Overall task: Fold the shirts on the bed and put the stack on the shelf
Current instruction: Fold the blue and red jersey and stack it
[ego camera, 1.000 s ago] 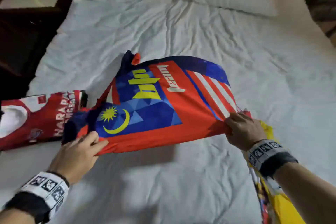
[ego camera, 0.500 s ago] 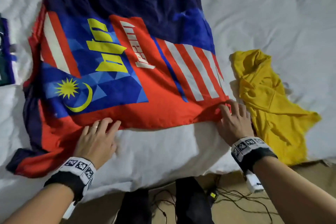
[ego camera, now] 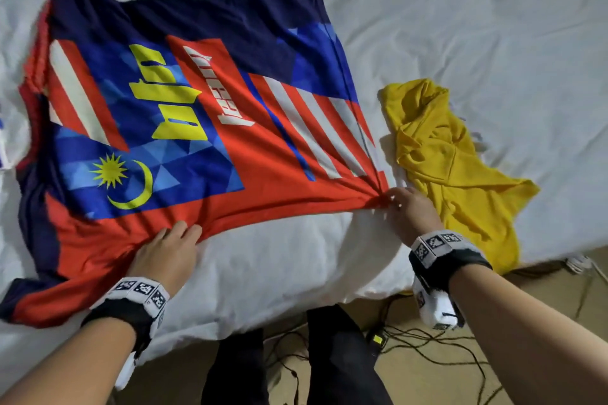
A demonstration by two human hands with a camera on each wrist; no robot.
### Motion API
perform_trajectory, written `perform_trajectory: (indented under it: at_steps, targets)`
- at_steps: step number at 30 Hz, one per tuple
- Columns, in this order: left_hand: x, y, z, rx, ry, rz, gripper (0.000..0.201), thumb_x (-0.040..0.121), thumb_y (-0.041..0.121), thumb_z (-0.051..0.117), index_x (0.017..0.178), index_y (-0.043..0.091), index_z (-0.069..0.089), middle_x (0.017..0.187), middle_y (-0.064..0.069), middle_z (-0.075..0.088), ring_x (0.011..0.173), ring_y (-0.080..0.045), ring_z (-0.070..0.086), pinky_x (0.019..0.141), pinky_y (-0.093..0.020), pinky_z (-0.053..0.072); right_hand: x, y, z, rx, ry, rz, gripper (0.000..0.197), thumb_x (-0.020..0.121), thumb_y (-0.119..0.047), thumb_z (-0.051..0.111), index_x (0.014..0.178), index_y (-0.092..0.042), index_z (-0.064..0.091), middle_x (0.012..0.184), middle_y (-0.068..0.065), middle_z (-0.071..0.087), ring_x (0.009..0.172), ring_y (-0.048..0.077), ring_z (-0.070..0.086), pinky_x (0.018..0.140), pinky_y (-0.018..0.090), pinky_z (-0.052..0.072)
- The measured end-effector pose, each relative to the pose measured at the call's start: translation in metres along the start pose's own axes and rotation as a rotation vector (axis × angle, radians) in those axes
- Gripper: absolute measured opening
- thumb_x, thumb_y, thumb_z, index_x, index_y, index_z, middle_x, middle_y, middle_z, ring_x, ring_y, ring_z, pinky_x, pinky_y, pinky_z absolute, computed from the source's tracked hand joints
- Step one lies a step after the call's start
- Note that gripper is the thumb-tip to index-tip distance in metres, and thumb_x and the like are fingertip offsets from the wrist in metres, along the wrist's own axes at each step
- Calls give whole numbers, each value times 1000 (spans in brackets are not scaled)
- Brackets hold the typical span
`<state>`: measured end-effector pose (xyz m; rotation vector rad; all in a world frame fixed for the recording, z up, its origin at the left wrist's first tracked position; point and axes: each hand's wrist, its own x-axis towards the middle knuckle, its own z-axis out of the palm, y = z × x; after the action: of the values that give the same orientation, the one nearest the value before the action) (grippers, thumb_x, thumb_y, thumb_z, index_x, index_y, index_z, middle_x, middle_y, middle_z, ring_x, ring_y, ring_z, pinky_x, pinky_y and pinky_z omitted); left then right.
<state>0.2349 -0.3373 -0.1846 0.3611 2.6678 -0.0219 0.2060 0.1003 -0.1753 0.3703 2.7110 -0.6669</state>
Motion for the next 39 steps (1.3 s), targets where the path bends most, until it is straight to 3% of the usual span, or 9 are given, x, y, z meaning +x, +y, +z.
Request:
perform_trajectory:
  at_steps: [4,7,10,13,20,24,30,34,39]
  targets:
    - [0,7,-2,-11,-16,-61,20,73,17,65,91,11,57,84,-15,54,70,-40,62,52,-50,52,23,-4,-3,46,-36,377,24,97,-20,51,108,-5,67,113,25,66,109,42,59,83,37,43]
    - [6,11,-3,-36,55,-61,23,83,33,45,89,14,56,82,-14,56,71,-39,63,58,-49,49,37,-10,-2,53,-158,414,23,90,-27,62,83,-7,72,84,17,66,87,37,63,59,28,37]
    - [6,7,0,-124,131,-68,30,94,37,34,92,15,54,87,-12,57,71,-41,62,61,-51,50,38,-7,-6,136,-139,370,13,85,-21,69,77,-12,72,74,9,64,74,28,58,57,28,32]
    - [-5,-2,13,-80,107,-20,39,100,40,26,90,15,54,87,-9,53,75,-39,58,67,-54,51,26,5,-13,158,-42,353,11,84,-20,71,86,-8,71,82,13,70,83,34,64,65,28,36]
    - [-7,6,-12,-197,-7,-86,42,77,56,39,92,23,62,85,1,58,83,-31,63,70,-44,51,17,-20,-14,-154,-50,214,18,86,-22,62,102,-14,58,112,13,59,99,39,59,76,40,44]
    - [-13,-22,-29,-338,227,-207,43,82,55,44,92,20,66,87,-3,64,85,-35,62,72,-45,50,2,-69,1,-161,-27,56,16,86,-18,60,100,-12,59,111,13,57,93,40,60,73,42,45]
    - [-50,-127,-27,-368,485,-571,34,88,41,51,97,12,66,95,-23,60,88,-48,57,73,-53,46,-38,-183,84,-30,-126,-98,17,80,-22,48,81,-11,61,78,21,67,76,45,62,61,36,34]
    - [-78,-188,-1,-508,249,-748,36,93,46,58,111,16,61,114,-23,57,108,-47,54,88,-53,46,-80,-267,155,-25,-260,-119,22,91,-27,55,80,-9,58,84,23,67,83,44,62,64,40,41]
    - [-97,-212,22,-706,46,-634,45,85,55,66,112,19,58,116,-13,63,114,-37,58,91,-44,46,-111,-339,208,-80,-353,9,56,95,-59,43,101,-10,69,108,22,68,103,40,62,83,40,48]
